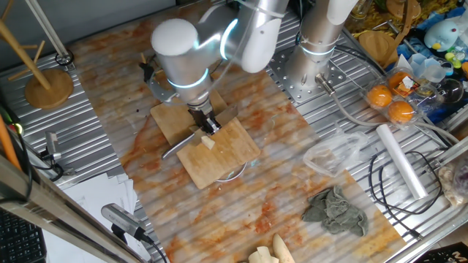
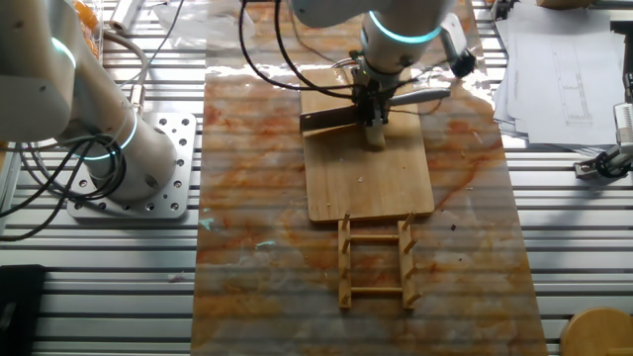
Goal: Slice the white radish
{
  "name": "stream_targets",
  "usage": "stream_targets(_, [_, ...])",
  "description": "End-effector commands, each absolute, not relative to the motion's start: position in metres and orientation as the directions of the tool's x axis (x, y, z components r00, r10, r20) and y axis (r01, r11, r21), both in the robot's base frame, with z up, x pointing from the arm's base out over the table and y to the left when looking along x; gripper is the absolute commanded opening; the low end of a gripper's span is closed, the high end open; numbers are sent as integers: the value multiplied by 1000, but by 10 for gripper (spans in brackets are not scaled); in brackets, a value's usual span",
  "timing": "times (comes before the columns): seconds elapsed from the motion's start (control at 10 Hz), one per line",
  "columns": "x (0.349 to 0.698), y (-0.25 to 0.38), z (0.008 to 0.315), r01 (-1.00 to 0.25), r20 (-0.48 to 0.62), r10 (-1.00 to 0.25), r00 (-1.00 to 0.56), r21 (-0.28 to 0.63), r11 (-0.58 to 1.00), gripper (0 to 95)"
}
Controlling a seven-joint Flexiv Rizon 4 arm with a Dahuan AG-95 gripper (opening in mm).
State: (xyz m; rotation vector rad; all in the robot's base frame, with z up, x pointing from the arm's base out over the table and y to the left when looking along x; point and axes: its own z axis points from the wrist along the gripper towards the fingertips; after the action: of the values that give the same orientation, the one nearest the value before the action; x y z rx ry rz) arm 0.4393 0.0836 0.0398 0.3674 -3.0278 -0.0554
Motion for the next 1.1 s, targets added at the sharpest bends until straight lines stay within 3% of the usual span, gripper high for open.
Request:
stream_targets(0.1, [440, 68, 42, -254, 70, -262, -962, 110, 961, 0])
stream_targets(0.2, [443, 68, 48, -217, 73, -232, -970, 171, 961, 0])
stream_targets(0.4, [445, 70, 54, -253, 78, -262, -962, 117, 960, 0])
stream_targets(1.1, [439, 59, 81, -193, 89, -199, -976, 77, 978, 0])
